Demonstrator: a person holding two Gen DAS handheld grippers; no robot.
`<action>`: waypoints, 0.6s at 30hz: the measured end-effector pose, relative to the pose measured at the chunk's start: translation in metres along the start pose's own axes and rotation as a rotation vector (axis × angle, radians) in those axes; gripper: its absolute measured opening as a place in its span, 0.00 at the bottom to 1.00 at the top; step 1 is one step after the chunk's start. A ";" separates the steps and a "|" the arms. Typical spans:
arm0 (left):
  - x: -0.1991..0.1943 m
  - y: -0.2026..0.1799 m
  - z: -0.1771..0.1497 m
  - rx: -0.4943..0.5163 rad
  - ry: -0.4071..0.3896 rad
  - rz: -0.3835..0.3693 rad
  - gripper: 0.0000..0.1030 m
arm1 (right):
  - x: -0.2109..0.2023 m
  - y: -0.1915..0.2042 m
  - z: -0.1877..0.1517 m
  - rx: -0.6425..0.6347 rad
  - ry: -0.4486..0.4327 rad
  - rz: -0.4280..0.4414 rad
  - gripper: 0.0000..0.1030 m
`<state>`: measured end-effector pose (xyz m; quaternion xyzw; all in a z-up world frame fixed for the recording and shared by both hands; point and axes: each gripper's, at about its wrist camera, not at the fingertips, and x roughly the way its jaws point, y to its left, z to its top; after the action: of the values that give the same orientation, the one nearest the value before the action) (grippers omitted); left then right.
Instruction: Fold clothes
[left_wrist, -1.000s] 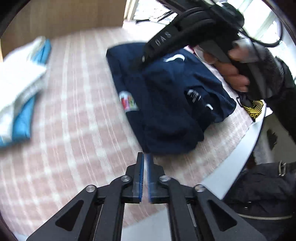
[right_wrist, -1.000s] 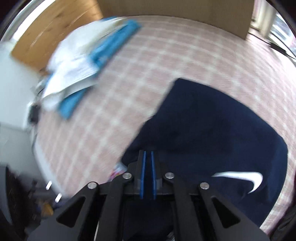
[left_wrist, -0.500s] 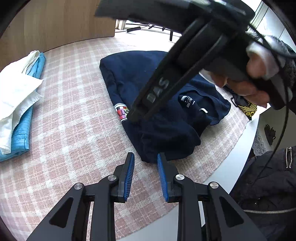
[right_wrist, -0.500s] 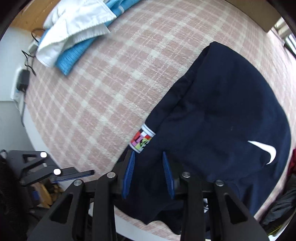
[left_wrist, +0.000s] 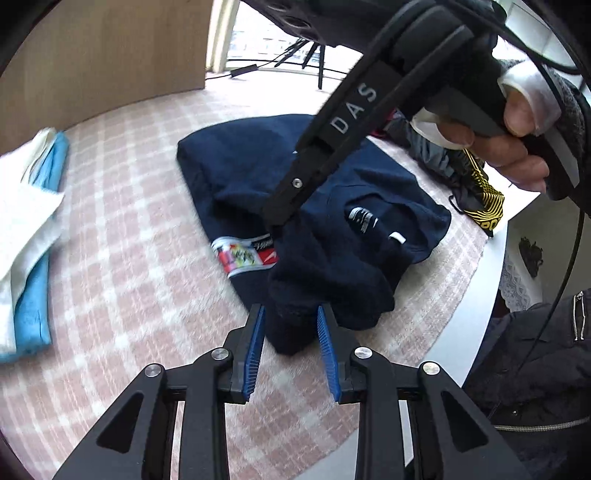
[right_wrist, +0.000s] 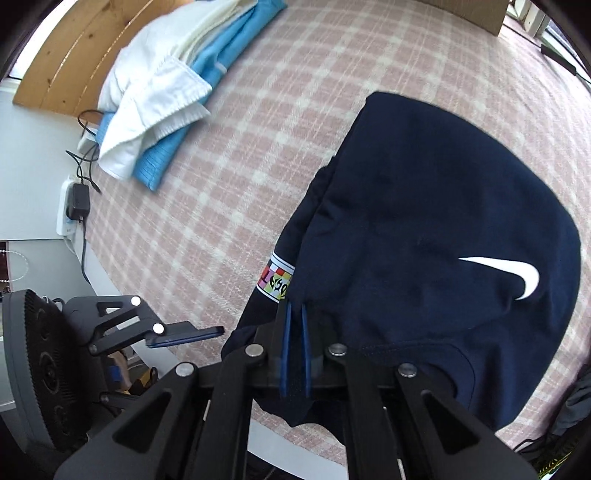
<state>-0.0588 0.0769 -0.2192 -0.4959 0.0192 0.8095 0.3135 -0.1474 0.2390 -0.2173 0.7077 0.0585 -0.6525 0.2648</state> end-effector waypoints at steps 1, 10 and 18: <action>-0.005 0.000 -0.001 0.003 -0.007 -0.008 0.27 | -0.002 0.000 0.000 0.000 -0.003 -0.001 0.05; -0.006 -0.003 -0.002 0.016 -0.013 -0.040 0.08 | 0.002 -0.003 0.020 -0.007 -0.010 -0.006 0.05; -0.018 -0.022 -0.011 0.023 -0.040 -0.074 0.06 | 0.010 0.004 0.026 -0.012 -0.019 -0.011 0.05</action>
<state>-0.0327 0.0819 -0.2045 -0.4763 0.0037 0.8069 0.3492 -0.1672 0.2212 -0.2259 0.6993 0.0637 -0.6604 0.2661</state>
